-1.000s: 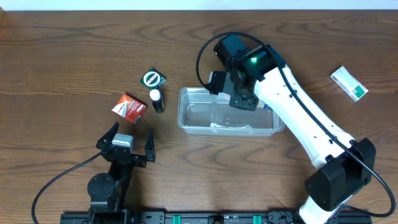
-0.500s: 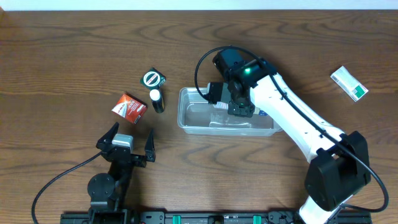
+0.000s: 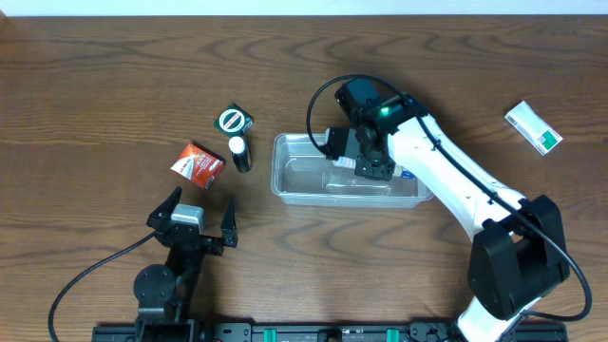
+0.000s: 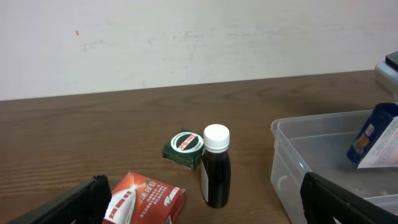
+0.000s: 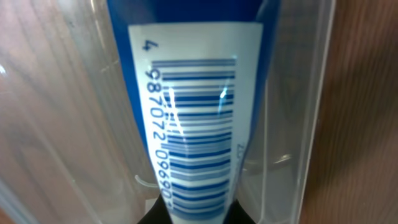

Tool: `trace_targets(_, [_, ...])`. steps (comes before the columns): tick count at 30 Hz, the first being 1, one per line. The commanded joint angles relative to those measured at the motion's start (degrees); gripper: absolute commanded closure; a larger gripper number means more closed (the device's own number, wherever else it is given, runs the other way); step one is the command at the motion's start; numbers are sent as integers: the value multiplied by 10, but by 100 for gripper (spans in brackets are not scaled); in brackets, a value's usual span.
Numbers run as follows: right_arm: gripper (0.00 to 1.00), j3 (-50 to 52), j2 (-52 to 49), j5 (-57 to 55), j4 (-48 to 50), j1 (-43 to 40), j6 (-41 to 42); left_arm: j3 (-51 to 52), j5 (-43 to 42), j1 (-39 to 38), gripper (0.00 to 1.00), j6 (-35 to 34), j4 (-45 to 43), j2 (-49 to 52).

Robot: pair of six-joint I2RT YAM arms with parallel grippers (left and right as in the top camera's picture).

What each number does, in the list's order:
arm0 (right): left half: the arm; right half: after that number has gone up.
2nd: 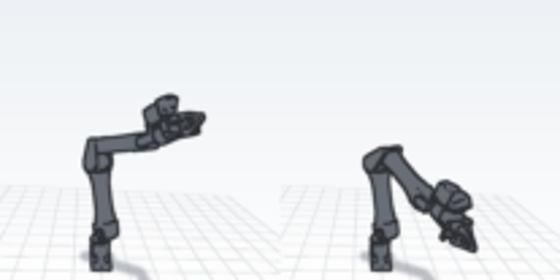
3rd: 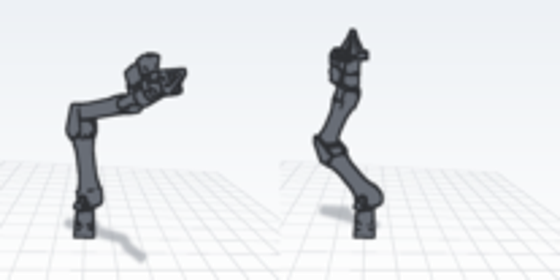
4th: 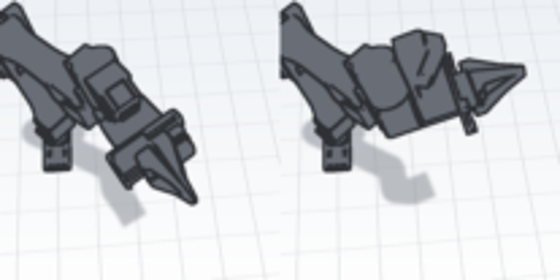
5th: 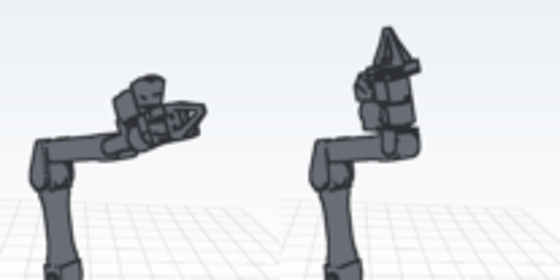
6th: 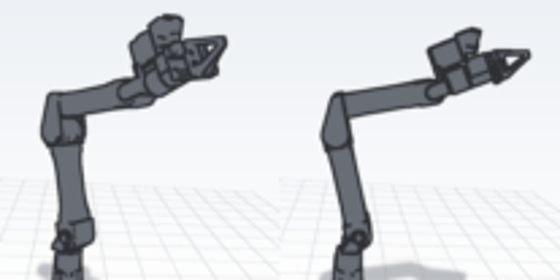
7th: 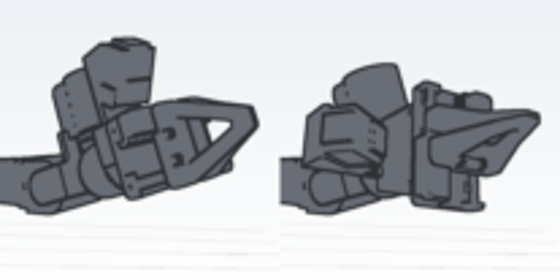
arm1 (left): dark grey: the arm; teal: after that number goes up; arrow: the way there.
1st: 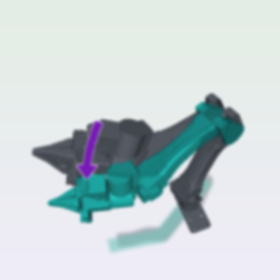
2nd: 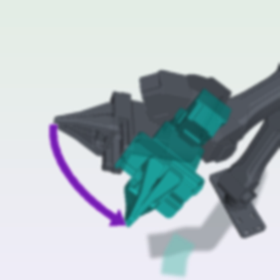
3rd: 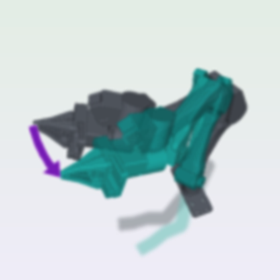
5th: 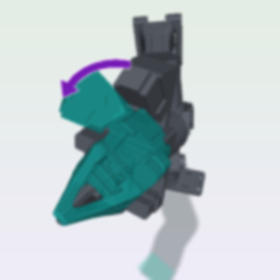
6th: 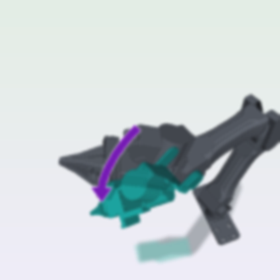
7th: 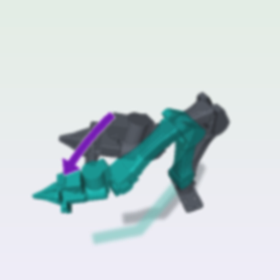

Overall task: Pack container
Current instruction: 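Lower the blue box into the container and release it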

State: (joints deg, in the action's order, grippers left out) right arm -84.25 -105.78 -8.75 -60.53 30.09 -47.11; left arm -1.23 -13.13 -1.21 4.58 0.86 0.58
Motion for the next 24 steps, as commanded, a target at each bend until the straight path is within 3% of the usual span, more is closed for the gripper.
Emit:
trace_targets(1, [91,2,12,5,2,-10,-8,10,-4,3,2,8,19,-3])
trace_targets(2, [89,2,12,7,2,-11,-8,10,-4,3,2,8,19,-3])
trace_targets(5, [67,2,12,13,3,-17,-7,10,-4,3,2,8,19,-3])
trace_targets(7, [61,2,12,13,3,-21,-7,10,-4,3,2,8,19,-3])
trace_targets(14, [57,2,12,13,7,-31,6,10,-4,3,2,8,19,-3])
trace_targets(24, [52,2,12,20,-4,-30,125,10,-4,3,2,8,19,-3])
